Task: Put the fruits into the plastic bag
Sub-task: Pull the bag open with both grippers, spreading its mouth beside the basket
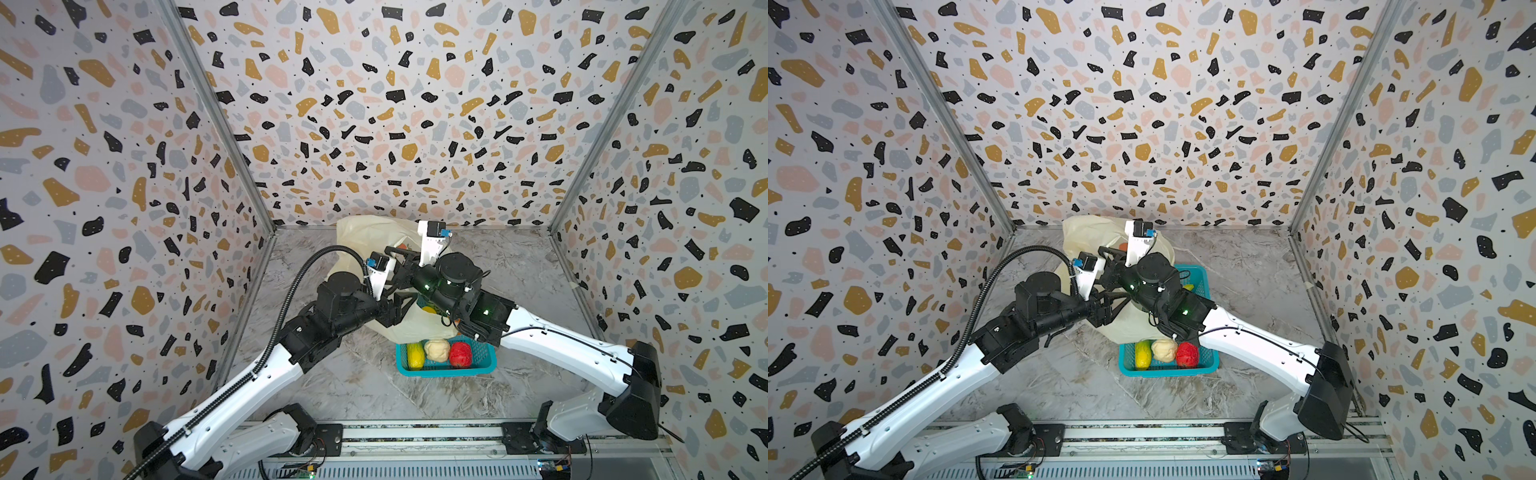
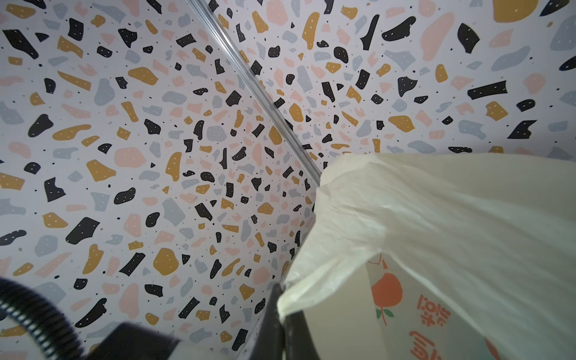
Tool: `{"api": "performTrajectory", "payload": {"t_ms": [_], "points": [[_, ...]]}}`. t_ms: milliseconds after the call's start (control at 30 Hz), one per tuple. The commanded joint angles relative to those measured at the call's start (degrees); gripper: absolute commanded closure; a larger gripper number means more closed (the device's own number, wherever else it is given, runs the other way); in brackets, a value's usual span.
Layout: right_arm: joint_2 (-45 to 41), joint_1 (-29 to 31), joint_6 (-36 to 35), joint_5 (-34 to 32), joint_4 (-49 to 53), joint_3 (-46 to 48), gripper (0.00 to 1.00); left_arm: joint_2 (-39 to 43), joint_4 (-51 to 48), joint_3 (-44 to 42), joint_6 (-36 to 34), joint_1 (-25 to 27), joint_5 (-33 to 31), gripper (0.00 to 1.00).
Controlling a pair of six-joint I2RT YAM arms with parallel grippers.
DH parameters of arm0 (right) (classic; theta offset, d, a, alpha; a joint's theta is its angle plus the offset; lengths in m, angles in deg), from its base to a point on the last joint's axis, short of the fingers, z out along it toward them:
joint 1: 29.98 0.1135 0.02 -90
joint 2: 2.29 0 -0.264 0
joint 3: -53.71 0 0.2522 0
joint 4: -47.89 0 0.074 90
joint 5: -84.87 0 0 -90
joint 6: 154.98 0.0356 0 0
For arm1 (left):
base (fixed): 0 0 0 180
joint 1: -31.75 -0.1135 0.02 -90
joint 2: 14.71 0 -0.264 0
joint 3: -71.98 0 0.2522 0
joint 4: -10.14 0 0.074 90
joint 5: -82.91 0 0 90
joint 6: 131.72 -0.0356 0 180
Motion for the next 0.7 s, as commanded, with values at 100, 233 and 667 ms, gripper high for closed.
{"api": "performTrajectory", "payload": {"t_ms": [100, 233, 667], "points": [[-1.8, 0.1, 0.4, 2.0, 1.8, -0.1, 1.0, 0.1, 5.4, -0.7, 1.7, 0.3, -7.7, 0.52], [-3.4, 0.1, 2.4, 1.1, 2.1, 2.3, 1.0, 0.0, 6.5, -0.4, 2.2, 0.3, -9.0, 0.72], [-8.7, -2.7, 1.2, -4.6, 7.1, 7.1, 1.0, 2.6, -2.7, 3.5, -3.4, 0.3, -2.2, 1.0]]}}
